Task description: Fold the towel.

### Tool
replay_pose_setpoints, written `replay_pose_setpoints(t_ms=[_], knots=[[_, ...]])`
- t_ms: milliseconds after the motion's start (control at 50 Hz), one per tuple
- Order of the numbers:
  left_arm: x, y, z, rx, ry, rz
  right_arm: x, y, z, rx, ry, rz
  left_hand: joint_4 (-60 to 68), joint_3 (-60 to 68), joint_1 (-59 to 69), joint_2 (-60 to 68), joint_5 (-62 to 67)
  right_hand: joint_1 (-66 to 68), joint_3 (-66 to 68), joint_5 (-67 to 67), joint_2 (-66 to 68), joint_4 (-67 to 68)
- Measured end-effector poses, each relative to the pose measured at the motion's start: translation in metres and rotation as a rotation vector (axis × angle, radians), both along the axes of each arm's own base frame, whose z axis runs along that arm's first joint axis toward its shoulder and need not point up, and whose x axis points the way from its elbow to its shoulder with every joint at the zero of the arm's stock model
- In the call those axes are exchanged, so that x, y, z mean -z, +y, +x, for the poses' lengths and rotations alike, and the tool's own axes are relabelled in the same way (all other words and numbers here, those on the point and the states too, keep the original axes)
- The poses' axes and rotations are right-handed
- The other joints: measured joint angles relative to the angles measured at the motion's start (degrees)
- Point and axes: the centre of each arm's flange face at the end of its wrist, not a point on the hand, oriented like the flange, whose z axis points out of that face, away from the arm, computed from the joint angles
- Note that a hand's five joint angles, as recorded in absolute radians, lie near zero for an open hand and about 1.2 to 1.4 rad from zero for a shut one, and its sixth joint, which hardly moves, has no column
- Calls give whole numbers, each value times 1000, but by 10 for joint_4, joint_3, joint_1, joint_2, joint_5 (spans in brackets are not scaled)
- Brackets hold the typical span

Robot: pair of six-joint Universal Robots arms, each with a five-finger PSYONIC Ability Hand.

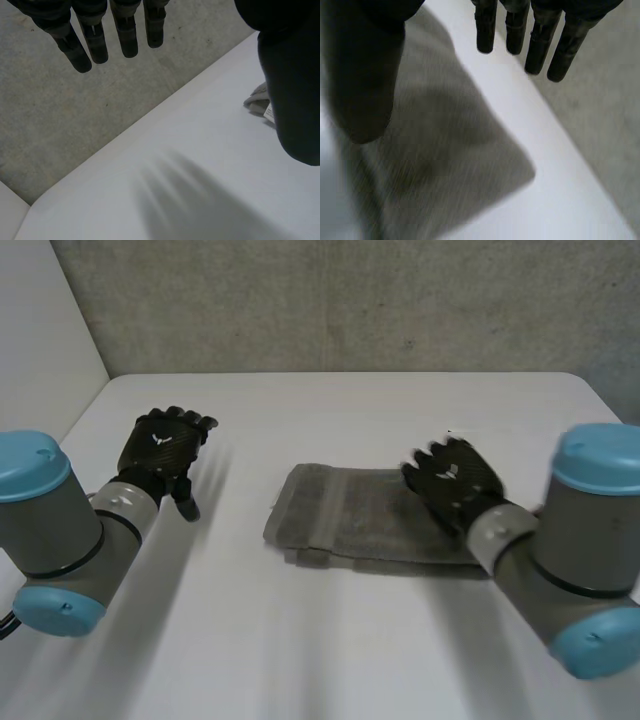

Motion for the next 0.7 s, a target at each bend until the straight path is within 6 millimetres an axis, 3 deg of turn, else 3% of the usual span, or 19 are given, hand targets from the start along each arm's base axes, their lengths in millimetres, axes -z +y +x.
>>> replay_pose_setpoints(t_ms=[60, 160, 260, 380, 400, 520, 600, 700], knots=[[0, 2, -2, 5, 0, 1, 18, -2, -28, 62, 13, 77, 0, 0, 0, 0, 0, 63, 60, 68, 57, 59], [1, 4, -3, 12, -1, 4, 37, -5, -49, 96, 23, 137, 0, 0, 0, 0, 0, 190, 191, 194, 190, 187], [1, 5, -5, 18, -2, 5, 46, -11, -54, 107, 22, 129, 0, 0, 0, 0, 0, 311, 311, 306, 311, 307], [2, 7, -6, 21, -3, 8, 51, -20, -53, 110, 26, 101, 0, 0, 0, 0, 0, 535, 537, 535, 541, 537], [2, 7, -6, 21, -3, 8, 51, -22, -53, 112, 26, 93, 0, 0, 0, 0, 0, 575, 591, 592, 594, 587], [2, 7, -6, 22, -3, 6, 43, -30, -51, 126, 21, 55, 0, 0, 0, 0, 0, 583, 613, 614, 607, 611], [-2, 6, -6, 21, 0, -3, 25, -39, -45, 122, 3, -6, 0, 0, 0, 0, 0, 585, 613, 614, 607, 611], [-12, 6, -9, 24, 12, -30, -6, -41, -18, 43, -25, -110, 0, 0, 0, 0, 0, 588, 613, 614, 607, 611]])
